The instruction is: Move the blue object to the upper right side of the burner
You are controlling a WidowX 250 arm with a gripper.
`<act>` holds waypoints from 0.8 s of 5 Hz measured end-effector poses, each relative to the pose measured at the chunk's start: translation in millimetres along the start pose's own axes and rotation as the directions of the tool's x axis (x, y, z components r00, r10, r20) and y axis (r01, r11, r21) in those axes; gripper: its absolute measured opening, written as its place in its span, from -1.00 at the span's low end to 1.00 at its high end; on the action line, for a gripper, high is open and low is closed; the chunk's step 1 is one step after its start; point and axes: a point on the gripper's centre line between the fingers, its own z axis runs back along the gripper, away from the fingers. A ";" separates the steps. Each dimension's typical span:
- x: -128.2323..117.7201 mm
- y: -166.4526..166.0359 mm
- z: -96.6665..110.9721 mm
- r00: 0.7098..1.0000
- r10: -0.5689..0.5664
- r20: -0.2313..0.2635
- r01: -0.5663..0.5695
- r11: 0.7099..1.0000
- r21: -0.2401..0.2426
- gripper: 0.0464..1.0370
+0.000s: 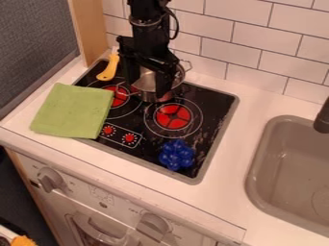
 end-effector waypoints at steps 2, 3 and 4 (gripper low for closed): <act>-33.5 -12.3 -25.9 0.996 0.006 -0.085 -0.008 1.000 -0.024 0.93; -45.5 -40.9 -2.4 0.998 -0.054 -0.017 0.053 0.998 -0.016 0.93; -59.3 -69.6 18.4 0.992 -0.117 0.055 0.117 0.993 -0.007 0.93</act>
